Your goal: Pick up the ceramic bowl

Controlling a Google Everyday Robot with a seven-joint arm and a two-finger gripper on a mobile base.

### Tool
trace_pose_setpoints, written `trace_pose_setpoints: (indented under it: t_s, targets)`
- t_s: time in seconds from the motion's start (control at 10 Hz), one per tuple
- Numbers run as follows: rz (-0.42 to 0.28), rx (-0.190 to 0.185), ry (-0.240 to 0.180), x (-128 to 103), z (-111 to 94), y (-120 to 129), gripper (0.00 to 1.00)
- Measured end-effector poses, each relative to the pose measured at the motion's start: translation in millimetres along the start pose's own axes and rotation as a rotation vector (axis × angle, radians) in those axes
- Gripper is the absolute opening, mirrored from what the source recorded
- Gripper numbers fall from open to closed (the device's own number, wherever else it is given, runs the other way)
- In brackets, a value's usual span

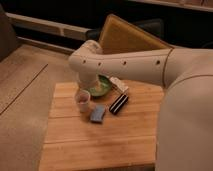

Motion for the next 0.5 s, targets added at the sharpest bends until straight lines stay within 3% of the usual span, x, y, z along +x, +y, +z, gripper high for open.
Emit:
trace_pose_setpoints:
  t_s: [0.1, 0.5]
  targets:
    - [-0.014, -0.006, -0.025, -8.5, -4.2, -2.7, 0.65]
    - [0.005, 0.002, -0.021, -7.2, -1.6, -6.2, 0.65]
